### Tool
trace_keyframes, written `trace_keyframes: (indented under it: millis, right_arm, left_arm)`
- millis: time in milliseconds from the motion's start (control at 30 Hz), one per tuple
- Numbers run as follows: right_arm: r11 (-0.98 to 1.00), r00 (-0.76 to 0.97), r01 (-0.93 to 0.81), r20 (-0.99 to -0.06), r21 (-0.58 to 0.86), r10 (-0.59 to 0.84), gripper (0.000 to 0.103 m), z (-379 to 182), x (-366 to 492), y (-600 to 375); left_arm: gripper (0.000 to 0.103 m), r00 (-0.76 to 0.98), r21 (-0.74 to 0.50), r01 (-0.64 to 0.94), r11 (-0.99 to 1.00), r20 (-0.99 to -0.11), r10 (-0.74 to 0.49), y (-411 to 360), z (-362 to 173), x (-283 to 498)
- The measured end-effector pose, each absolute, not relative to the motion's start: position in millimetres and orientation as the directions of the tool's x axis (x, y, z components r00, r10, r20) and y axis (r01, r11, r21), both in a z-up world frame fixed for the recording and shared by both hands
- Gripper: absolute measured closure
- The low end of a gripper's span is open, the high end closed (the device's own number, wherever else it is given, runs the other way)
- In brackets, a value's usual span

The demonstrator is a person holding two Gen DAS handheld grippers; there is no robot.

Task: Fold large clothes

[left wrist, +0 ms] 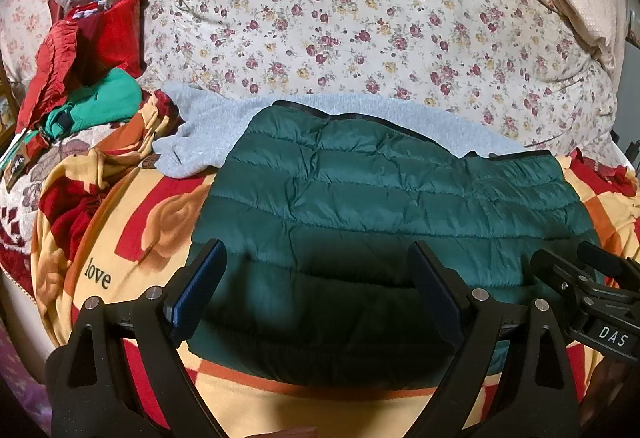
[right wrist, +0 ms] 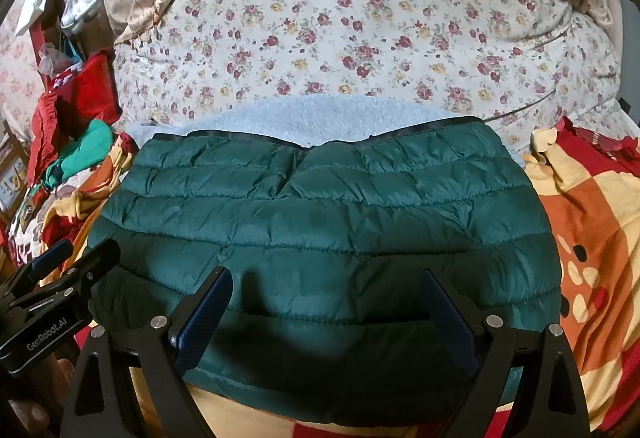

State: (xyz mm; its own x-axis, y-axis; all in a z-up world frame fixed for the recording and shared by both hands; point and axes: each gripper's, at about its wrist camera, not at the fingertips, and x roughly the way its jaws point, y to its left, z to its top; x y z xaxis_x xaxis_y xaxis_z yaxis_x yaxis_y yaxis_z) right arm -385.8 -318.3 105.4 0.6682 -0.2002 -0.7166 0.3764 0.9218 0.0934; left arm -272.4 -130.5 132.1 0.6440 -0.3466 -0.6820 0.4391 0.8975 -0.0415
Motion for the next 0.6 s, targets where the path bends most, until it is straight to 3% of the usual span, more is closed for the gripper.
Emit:
trace_keyframes:
  millis: [600]
  right_arm:
    - [0.924, 0.665, 0.37, -0.722, 0.099, -0.189, 0.01, 102.5, -380.0, -314.0]
  left_arm:
    - [0.011, 0.639, -0.041, 0.439, 0.898, -0.688, -0.344, -129.6, 128.9, -266.1]
